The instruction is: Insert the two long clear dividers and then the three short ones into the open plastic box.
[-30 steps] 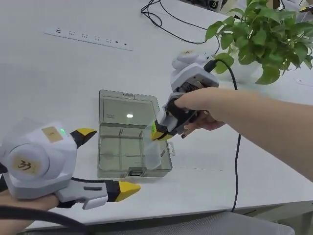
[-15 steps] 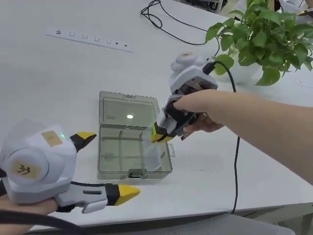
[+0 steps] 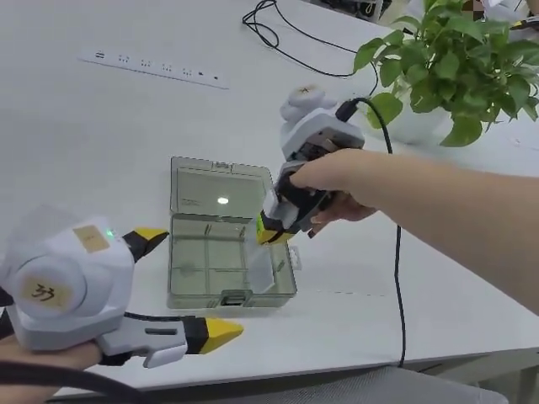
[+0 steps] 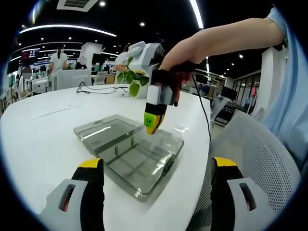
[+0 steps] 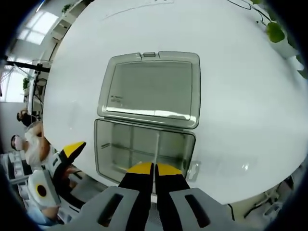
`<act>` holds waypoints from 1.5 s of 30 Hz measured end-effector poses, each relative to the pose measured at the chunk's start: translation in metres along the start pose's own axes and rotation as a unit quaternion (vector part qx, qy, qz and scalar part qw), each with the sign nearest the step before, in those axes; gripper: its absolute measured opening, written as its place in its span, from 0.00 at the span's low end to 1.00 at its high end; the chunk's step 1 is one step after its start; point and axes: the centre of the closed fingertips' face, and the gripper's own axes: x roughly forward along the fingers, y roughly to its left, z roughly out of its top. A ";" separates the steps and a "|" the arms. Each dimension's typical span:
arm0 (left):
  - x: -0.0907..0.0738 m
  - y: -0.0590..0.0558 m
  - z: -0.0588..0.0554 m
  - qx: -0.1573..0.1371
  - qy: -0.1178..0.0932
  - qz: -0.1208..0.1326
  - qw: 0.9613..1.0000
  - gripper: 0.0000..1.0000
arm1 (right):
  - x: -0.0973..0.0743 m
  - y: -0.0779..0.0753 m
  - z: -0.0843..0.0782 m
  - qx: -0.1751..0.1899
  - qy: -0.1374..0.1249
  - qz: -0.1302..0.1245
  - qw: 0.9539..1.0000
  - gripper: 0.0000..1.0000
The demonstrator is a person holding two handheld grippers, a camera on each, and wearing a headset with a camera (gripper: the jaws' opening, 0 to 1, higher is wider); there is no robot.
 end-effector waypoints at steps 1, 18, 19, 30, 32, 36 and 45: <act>0.000 0.000 0.000 0.000 0.001 0.001 1.000 0.94 | 0.001 0.001 -0.001 -0.003 0.000 -0.001 1.000 0.02; -0.004 0.004 -0.004 -0.008 0.002 0.010 1.000 0.93 | 0.013 0.004 -0.006 -0.039 0.007 -0.022 0.999 0.03; -0.004 0.005 -0.004 -0.007 0.002 0.011 1.000 0.94 | 0.013 0.003 -0.006 -0.040 0.006 -0.023 0.999 0.03; -0.004 0.004 -0.006 -0.008 0.006 0.012 1.000 0.93 | 0.017 0.003 -0.008 -0.066 0.006 -0.028 0.997 0.04; -0.004 0.003 -0.006 -0.007 0.006 0.013 1.000 0.93 | 0.017 0.003 -0.009 -0.070 0.005 -0.028 0.997 0.04; -0.006 0.003 -0.006 -0.006 0.006 0.015 1.000 0.93 | 0.017 0.003 -0.008 -0.083 0.000 -0.024 0.996 0.05; -0.006 0.003 -0.007 -0.005 0.009 0.015 1.000 0.93 | 0.015 0.009 -0.008 -0.075 -0.025 0.017 0.997 0.15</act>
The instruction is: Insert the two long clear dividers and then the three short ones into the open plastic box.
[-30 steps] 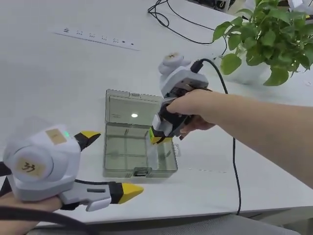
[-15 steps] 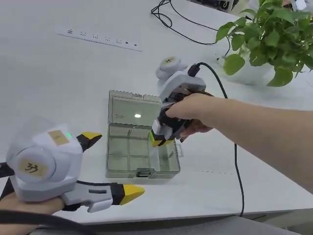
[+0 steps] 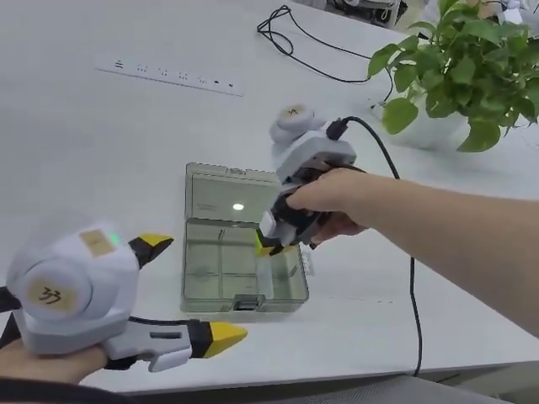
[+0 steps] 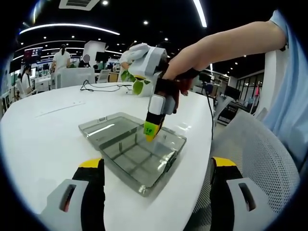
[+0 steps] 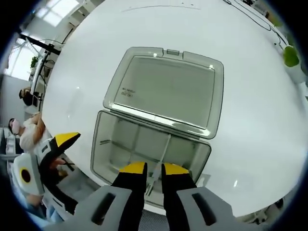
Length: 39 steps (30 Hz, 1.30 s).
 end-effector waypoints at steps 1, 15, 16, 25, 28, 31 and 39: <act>0.000 0.000 0.000 0.000 0.000 0.000 1.000 0.93 | 0.000 0.000 0.001 -0.001 -0.005 0.001 1.000 0.16; -0.002 -0.002 -0.001 0.002 0.007 0.001 1.000 0.92 | -0.015 0.017 0.017 -0.038 -0.112 0.066 0.991 0.45; -0.002 -0.001 -0.001 0.002 0.007 0.001 1.000 0.92 | -0.015 0.018 0.017 -0.040 -0.117 0.067 0.990 0.47; -0.003 0.000 0.001 0.003 0.011 0.006 1.000 0.92 | -0.026 0.016 0.036 -0.147 -0.233 0.043 0.960 0.77; -0.004 0.001 0.002 0.001 0.009 0.009 1.000 0.93 | -0.026 0.011 0.041 -0.165 -0.260 0.040 0.951 0.84; -0.005 0.001 0.003 0.001 0.010 0.012 1.000 0.93 | -0.028 0.010 0.043 -0.155 -0.286 0.052 0.944 0.90; -0.008 0.001 0.007 0.000 0.011 0.020 1.000 0.93 | -0.021 0.004 0.035 -0.158 -0.286 0.060 0.943 1.00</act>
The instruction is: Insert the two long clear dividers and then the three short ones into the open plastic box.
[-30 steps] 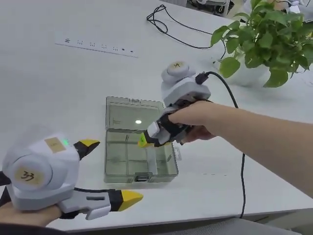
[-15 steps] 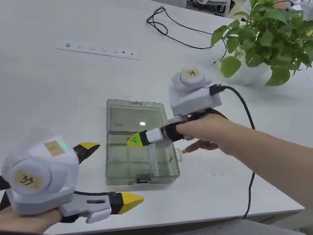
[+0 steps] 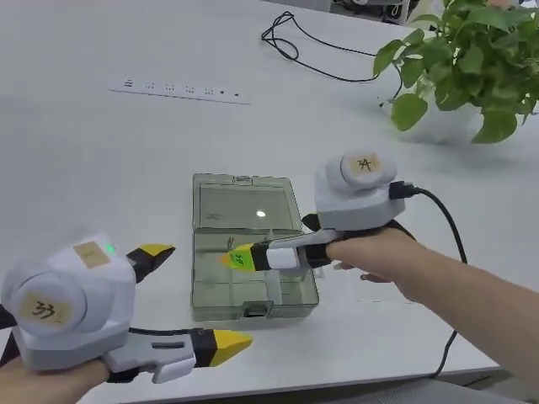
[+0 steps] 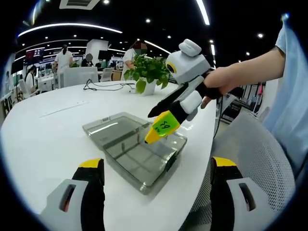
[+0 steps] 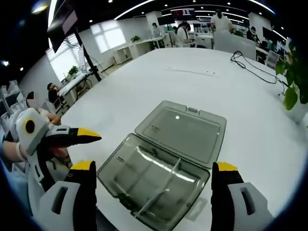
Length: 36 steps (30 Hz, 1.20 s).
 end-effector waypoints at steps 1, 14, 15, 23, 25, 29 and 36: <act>0.000 0.000 0.000 0.000 0.000 0.001 1.000 0.93 | 0.000 0.000 -0.001 -0.002 0.001 0.002 1.000 1.00; -0.020 0.032 -0.002 -0.056 -0.008 0.047 0.997 0.92 | -0.023 -0.005 -0.020 -0.021 -0.010 0.013 1.000 1.00; -0.022 0.036 -0.002 -0.066 -0.010 0.053 0.996 0.92 | -0.026 -0.004 -0.023 -0.021 -0.011 0.013 1.000 1.00; -0.044 0.080 -0.020 -0.109 0.026 0.118 0.987 0.89 | -0.037 -0.004 -0.035 -0.058 -0.026 0.021 0.998 1.00; -0.049 0.089 -0.021 -0.109 0.027 0.128 0.985 0.89 | -0.039 -0.005 -0.038 -0.061 -0.030 0.025 0.997 1.00; -0.058 0.106 -0.030 -0.117 0.057 0.156 0.979 0.88 | -0.044 -0.006 -0.044 -0.058 -0.036 0.029 0.997 1.00; -0.067 0.129 -0.052 -0.111 0.133 0.181 0.968 0.82 | -0.052 -0.001 -0.060 -0.080 -0.035 0.033 0.996 1.00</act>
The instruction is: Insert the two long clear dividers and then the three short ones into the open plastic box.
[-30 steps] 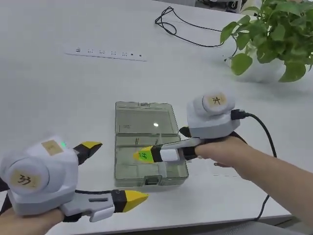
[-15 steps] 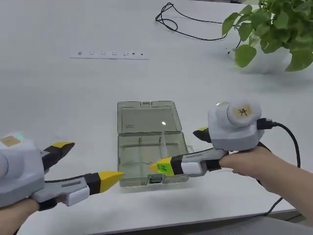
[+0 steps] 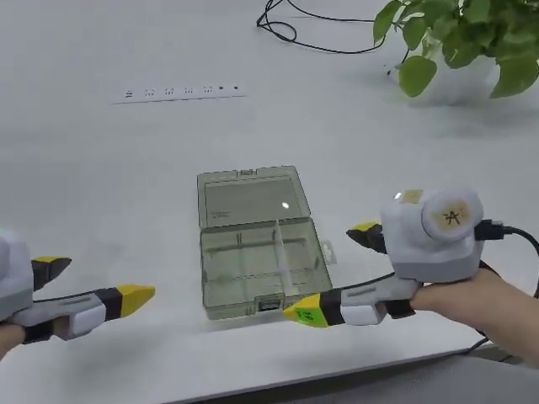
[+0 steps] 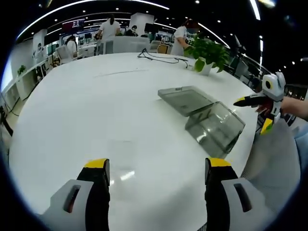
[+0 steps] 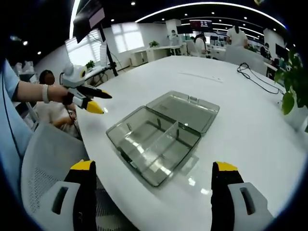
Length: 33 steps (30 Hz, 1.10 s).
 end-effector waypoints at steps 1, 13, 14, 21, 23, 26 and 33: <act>0.002 0.004 -0.003 -0.002 0.011 0.004 1.000 0.82 | -0.001 0.001 -0.002 -0.003 0.001 0.000 1.000 1.00; 0.001 0.035 -0.027 0.024 0.120 0.047 0.991 0.69 | -0.014 0.001 -0.007 0.012 -0.016 -0.002 1.000 1.00; 0.001 0.037 -0.027 0.024 0.125 0.047 0.991 0.66 | -0.015 0.000 -0.005 0.018 -0.024 -0.003 1.000 1.00; -0.001 0.050 -0.033 0.046 0.163 0.069 0.983 0.46 | -0.016 -0.002 -0.003 0.034 -0.035 -0.004 0.999 1.00; -0.001 0.052 -0.035 0.046 0.173 0.072 0.981 0.44 | -0.017 -0.002 -0.002 0.037 -0.039 -0.005 0.999 1.00; 0.001 0.052 -0.038 0.041 0.183 0.073 0.980 0.43 | -0.016 -0.003 -0.001 0.039 -0.040 -0.005 0.998 1.00; 0.003 0.050 -0.041 0.050 0.202 0.072 0.975 0.39 | -0.016 -0.003 -0.002 0.039 -0.037 -0.006 0.999 1.00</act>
